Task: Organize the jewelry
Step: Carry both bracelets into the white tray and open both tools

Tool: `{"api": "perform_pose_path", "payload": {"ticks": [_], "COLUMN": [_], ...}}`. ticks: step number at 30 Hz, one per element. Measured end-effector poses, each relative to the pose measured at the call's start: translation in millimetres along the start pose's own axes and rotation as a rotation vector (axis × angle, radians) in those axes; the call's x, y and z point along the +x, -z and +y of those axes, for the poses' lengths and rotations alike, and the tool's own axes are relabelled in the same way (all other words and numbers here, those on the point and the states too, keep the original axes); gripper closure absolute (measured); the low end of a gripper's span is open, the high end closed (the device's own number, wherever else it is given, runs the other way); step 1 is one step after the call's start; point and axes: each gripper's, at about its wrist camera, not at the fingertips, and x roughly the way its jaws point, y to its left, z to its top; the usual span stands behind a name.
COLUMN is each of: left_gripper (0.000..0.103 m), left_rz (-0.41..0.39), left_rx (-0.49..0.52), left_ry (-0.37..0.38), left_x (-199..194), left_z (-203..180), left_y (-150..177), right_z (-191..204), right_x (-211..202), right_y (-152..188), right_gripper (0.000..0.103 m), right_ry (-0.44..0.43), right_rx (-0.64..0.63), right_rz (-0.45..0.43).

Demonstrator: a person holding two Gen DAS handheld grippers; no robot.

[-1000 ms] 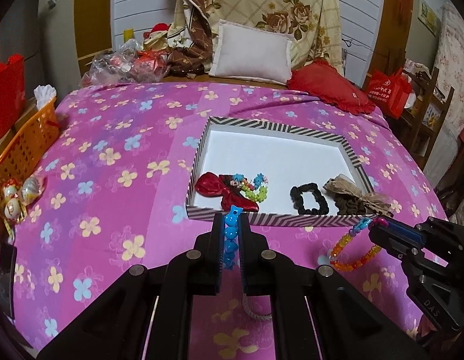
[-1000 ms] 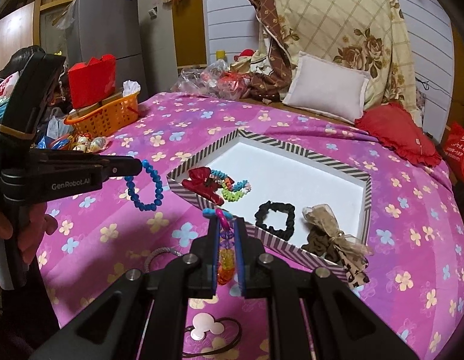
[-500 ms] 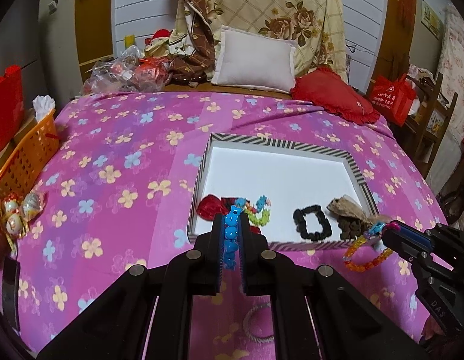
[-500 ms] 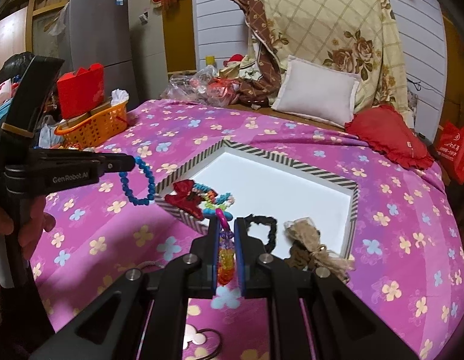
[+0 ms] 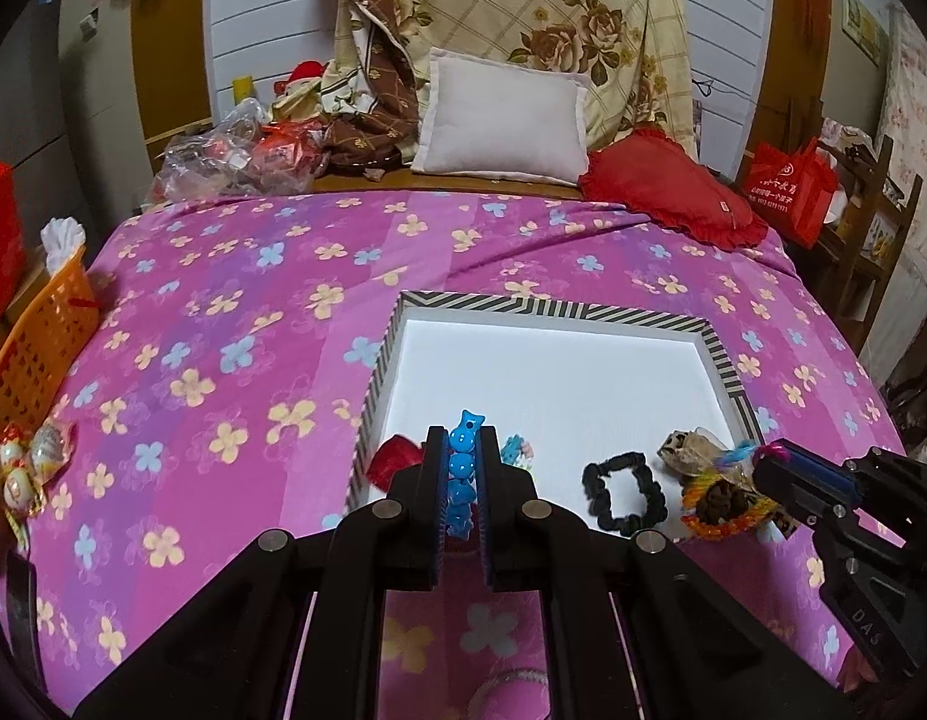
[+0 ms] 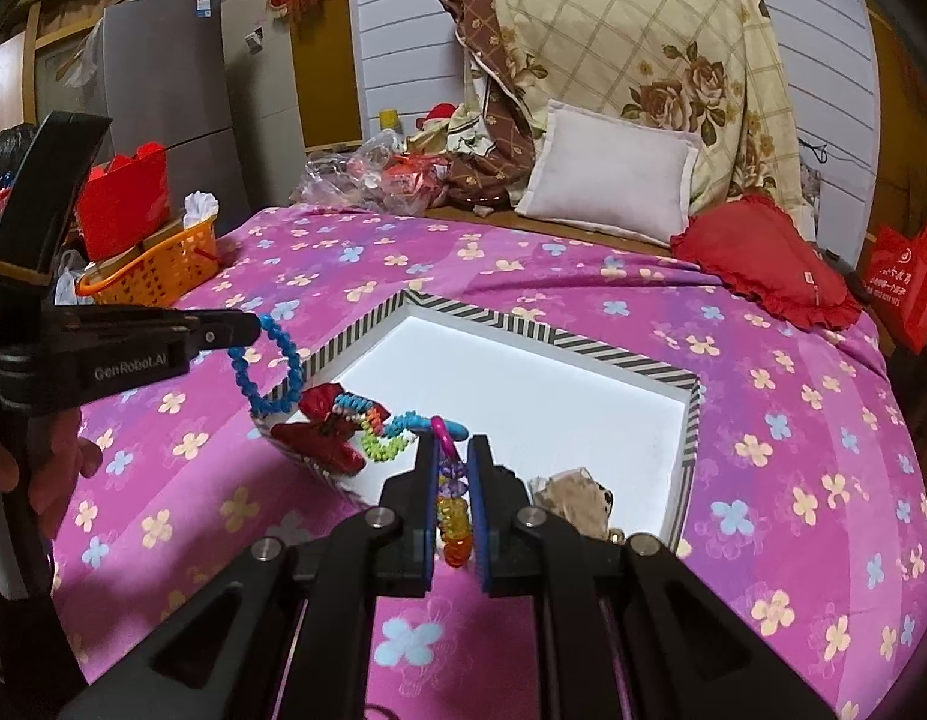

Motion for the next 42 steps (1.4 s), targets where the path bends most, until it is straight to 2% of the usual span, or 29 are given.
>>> {"api": "perform_pose_path", "payload": {"ticks": [17, 24, 30, 36, 38, 41, 42], "left_gripper": [0.103, 0.103, 0.103, 0.103, 0.103, 0.103, 0.103], "left_rz": [0.061, 0.093, 0.133, 0.168, 0.175, 0.168, 0.169], "left_rx": [-0.016, -0.018, -0.005, 0.002, 0.013, 0.01, 0.001], "left_ry": [0.004, 0.018, 0.002, -0.009, -0.018, -0.026, -0.023], "left_x": [44.3, 66.3, 91.0, 109.0, 111.9, 110.9, 110.7], "left_z": [-1.5, -6.6, -11.8, -15.9, -17.4, -17.3, -16.2], "left_y": [-3.1, -3.1, 10.2, 22.8, 24.3, 25.9, 26.3], "right_z": [-17.9, -37.7, -61.1, -58.4, -56.0, -53.5, -53.1], "right_x": [43.4, 74.1, 97.5, 102.5, 103.5, 99.8, 97.3], "right_y": [-2.9, 7.7, 24.3, 32.1, 32.5, 32.1, 31.9], "right_gripper": [0.094, 0.094, 0.094, 0.094, 0.091, 0.079, 0.072], "right_ry": [-0.01, 0.015, 0.076, 0.094, 0.098, 0.115, 0.115], "right_rx": [0.027, 0.079, 0.139, 0.104, 0.097, 0.09, 0.098], "right_rz": [0.055, 0.117, 0.173, 0.189, 0.203, 0.191, 0.188]}}
